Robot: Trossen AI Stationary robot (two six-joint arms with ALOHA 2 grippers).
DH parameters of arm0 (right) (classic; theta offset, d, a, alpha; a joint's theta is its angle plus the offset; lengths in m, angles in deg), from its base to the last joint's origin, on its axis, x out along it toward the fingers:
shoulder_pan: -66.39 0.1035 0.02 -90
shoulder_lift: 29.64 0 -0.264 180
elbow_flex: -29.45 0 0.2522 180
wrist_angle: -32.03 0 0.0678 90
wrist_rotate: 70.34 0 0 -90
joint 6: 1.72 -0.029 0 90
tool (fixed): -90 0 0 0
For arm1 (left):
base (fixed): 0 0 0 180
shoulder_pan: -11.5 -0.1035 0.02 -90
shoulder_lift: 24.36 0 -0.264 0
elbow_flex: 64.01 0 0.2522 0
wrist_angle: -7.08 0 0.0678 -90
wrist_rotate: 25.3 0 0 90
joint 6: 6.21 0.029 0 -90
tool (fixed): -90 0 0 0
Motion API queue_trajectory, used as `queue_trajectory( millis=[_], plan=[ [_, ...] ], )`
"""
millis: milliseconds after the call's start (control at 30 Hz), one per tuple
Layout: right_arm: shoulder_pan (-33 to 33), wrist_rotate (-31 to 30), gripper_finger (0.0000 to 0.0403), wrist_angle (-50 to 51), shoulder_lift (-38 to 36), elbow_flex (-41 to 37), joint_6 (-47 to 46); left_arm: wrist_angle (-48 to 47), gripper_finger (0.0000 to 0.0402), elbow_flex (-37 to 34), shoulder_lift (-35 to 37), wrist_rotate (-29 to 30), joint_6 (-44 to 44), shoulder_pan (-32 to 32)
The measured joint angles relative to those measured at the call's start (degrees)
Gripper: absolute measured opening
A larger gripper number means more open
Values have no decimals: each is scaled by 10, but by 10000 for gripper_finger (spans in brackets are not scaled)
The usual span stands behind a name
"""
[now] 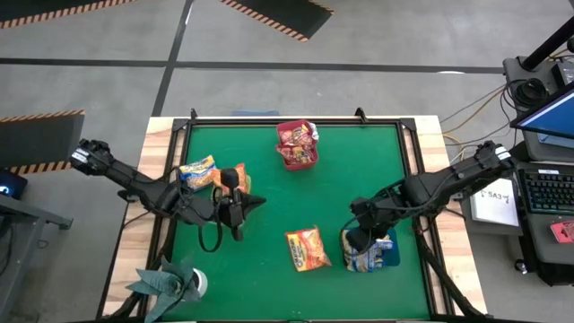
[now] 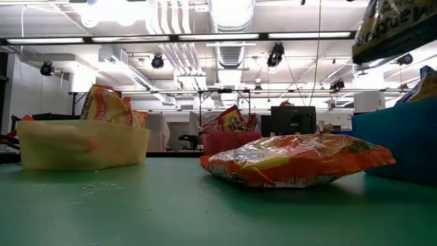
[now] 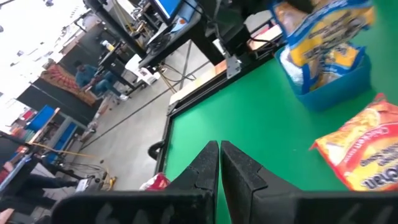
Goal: Sort Maruchan noodles
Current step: Put the blue noodle pack into the blue bin
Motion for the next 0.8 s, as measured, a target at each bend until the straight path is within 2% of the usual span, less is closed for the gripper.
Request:
queue_trajectory(
  millis=[300, 800],
  plan=[
    [-37, 29, 47, 45, 29, -1, -27, 5, 0, 0, 0, 0, 24, -31],
    [-71, 83, 47, 43, 89, -1, -5, 3, 0, 0, 0, 1, 13, -35]
  ],
)
